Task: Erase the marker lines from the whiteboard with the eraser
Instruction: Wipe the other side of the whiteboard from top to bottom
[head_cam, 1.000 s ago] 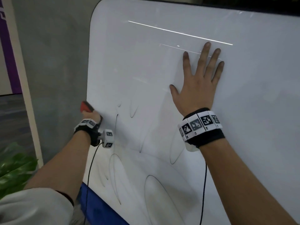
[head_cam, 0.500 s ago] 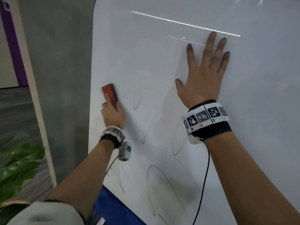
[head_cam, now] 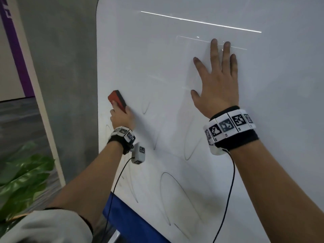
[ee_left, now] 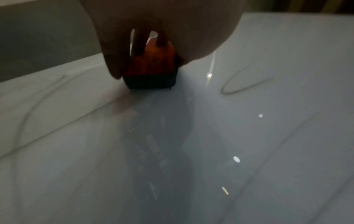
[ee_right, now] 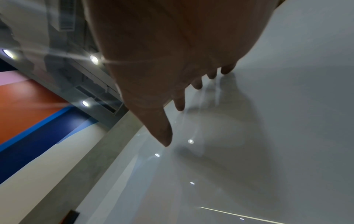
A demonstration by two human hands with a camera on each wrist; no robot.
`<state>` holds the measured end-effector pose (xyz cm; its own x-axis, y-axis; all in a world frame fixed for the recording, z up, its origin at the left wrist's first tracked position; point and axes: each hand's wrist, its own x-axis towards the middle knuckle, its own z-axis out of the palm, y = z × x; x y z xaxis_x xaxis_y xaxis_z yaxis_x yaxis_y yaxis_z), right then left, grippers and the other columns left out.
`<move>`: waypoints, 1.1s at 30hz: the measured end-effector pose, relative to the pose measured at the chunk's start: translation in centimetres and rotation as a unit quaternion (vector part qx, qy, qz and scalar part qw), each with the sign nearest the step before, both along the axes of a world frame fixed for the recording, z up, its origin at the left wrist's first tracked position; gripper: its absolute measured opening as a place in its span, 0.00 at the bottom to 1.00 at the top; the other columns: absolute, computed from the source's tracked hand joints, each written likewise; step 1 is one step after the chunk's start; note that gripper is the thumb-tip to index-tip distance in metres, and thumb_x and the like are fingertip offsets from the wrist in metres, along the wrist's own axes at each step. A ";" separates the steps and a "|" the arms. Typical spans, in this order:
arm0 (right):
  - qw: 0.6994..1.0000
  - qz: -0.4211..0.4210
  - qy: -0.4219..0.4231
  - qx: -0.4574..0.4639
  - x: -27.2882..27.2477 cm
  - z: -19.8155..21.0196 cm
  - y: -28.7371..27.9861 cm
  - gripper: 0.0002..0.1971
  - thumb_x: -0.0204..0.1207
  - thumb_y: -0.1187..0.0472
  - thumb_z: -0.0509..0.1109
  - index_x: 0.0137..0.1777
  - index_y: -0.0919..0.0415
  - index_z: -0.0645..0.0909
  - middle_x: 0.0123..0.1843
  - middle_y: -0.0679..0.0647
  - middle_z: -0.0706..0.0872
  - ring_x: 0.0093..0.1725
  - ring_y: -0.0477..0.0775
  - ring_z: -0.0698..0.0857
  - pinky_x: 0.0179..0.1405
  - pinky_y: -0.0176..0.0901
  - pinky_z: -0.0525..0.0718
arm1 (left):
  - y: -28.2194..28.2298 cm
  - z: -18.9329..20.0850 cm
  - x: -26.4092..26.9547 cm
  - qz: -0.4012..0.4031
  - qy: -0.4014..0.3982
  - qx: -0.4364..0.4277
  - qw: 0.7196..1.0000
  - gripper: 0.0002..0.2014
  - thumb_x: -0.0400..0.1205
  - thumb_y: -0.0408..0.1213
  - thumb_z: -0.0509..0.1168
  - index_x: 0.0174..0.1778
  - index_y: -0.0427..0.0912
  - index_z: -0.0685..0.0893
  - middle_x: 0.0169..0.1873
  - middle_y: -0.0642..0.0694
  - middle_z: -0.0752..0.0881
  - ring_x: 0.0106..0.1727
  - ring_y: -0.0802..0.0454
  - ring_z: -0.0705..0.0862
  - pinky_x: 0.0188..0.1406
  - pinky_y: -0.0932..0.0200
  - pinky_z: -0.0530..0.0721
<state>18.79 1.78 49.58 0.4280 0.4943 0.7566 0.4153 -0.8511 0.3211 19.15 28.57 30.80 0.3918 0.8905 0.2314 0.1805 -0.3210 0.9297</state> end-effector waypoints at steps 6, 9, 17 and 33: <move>0.998 -0.007 -0.035 0.052 -0.8 -2.4 -1.5 0.40 0.78 0.43 0.74 0.88 0.50 0.63 0.92 0.63 0.47 0.90 0.70 0.48 0.87 0.74 0.44 | -7.4 2.1 -1.5 -0.122 -0.139 0.321 0.929 0.33 0.88 0.50 0.65 0.88 0.46 0.63 0.66 0.42 0.78 0.61 0.46 0.78 0.55 0.56 0.79; 0.997 -0.015 -0.034 0.062 -0.9 -3.0 -3.1 0.42 0.78 0.40 0.72 0.89 0.50 0.60 0.92 0.63 0.47 0.91 0.69 0.47 0.86 0.73 0.42 | -7.0 1.4 -0.7 -0.087 -0.119 0.369 0.918 0.33 0.88 0.48 0.65 0.87 0.43 0.64 0.67 0.38 0.79 0.60 0.39 0.78 0.55 0.50 0.80; 0.999 -0.013 -0.028 0.028 -0.4 -3.6 -6.6 0.43 0.80 0.42 0.71 0.90 0.53 0.57 0.92 0.63 0.45 0.91 0.68 0.46 0.86 0.74 0.41 | -5.5 0.3 -0.7 -0.031 -0.086 0.167 0.982 0.33 0.89 0.47 0.61 0.88 0.39 0.62 0.66 0.34 0.79 0.64 0.34 0.78 0.62 0.41 0.81; 0.999 -0.006 -0.027 0.022 -0.8 -3.9 -6.4 0.44 0.78 0.46 0.73 0.90 0.54 0.58 0.92 0.65 0.45 0.90 0.70 0.46 0.86 0.74 0.42 | -9.8 -2.0 -1.2 -0.053 -0.108 0.217 0.969 0.35 0.86 0.52 0.63 0.83 0.31 0.68 0.59 0.35 0.83 0.57 0.36 0.81 0.57 0.41 0.83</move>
<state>17.96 -4.62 45.73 0.3919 0.4555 0.7994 0.3883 -0.8696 0.3051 17.94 18.75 28.75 0.3760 0.6488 0.6616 -0.0592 -0.6957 0.7159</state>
